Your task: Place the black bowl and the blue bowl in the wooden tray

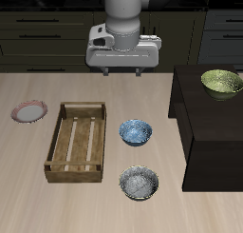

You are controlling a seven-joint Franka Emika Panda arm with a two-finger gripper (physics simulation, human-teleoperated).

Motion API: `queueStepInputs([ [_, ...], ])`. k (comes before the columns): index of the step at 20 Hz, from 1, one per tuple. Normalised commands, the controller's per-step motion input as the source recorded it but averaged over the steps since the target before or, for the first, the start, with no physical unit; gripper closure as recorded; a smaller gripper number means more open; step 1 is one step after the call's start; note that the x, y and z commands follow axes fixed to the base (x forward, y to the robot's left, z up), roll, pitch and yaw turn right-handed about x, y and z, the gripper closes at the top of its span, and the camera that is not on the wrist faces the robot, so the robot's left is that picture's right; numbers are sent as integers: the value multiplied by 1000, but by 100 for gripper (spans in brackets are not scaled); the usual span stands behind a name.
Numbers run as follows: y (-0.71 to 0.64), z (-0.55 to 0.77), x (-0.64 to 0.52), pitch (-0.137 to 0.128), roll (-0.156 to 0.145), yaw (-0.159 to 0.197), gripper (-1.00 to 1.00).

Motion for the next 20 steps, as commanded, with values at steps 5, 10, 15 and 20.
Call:
queueStepInputs([
  [5,-3,139,319,-14,3,-22,-100],
  [10,-19,45,374,7,-19,-18,-100],
  [15,-35,12,295,7,-9,-10,-100],
  [20,9,186,333,0,8,-25,-100],
])
